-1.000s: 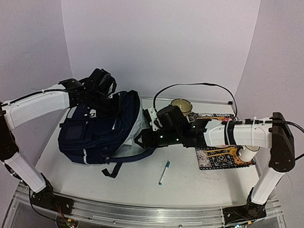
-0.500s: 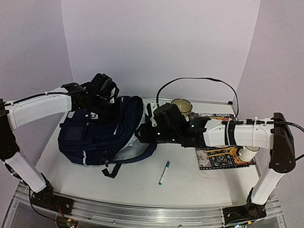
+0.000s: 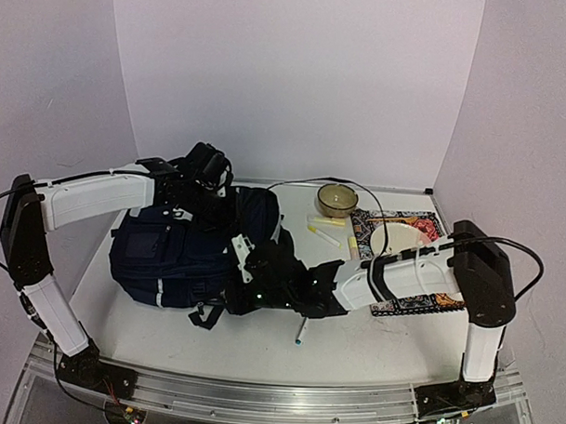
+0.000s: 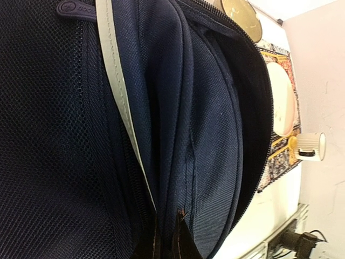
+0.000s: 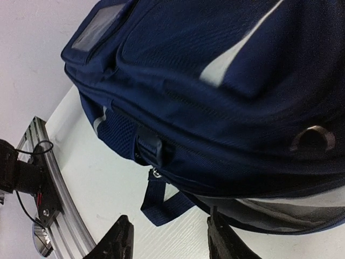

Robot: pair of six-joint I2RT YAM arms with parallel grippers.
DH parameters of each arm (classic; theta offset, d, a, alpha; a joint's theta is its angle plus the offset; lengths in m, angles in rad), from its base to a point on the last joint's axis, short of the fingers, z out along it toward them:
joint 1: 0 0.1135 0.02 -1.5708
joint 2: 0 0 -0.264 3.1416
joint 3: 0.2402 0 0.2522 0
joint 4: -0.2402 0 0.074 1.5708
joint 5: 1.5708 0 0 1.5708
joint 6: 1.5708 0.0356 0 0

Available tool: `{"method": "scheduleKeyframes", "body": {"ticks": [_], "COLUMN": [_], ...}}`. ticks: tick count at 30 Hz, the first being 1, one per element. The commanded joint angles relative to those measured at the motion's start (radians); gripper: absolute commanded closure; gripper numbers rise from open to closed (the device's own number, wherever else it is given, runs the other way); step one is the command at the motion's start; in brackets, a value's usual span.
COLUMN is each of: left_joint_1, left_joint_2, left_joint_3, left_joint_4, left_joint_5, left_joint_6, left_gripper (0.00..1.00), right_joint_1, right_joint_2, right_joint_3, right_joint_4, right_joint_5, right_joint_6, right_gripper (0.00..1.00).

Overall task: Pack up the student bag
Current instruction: Adjust the student bag at the center of the board, then pick up the largest pocket of the bag from the student bag.

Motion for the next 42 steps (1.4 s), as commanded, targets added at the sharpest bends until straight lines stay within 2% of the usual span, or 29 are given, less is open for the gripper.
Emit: {"method": "scheduleKeyframes", "body": {"ticks": [1, 10, 19, 25, 33, 42], "left_joint_1": [0.004, 0.004, 0.004, 0.004, 0.004, 0.004], "left_joint_2": [-0.02, -0.073, -0.108, -0.114, -0.12, -0.122], "left_joint_3": [0.071, 0.099, 0.07, 0.061, 0.043, 0.03], "left_joint_4": [0.157, 0.211, 0.215, 0.214, 0.215, 0.216], "left_joint_5": [0.097, 0.124, 0.151, 0.166, 0.176, 0.19], "left_joint_6": [-0.078, -0.14, -0.155, -0.166, -0.181, -0.191], "left_gripper": [1.0, 1.0, 1.0, 1.0, 1.0, 1.0], "right_joint_1": [0.03, 0.071, 0.075, 0.074, 0.074, 0.074], "right_joint_2": [0.051, 0.123, 0.194, 0.228, 0.267, 0.319], "right_joint_3": [-0.019, -0.035, -0.025, -0.008, 0.021, 0.105], "right_joint_4": [0.155, 0.208, 0.231, 0.241, 0.34, 0.349], "right_joint_5": [-0.014, 0.041, 0.226, 0.307, 0.291, 0.326], "right_joint_6": [-0.052, -0.049, -0.043, -0.058, -0.129, -0.172], "right_gripper": [0.54, 0.58, 0.64, 0.63, 0.59, 0.59]}}
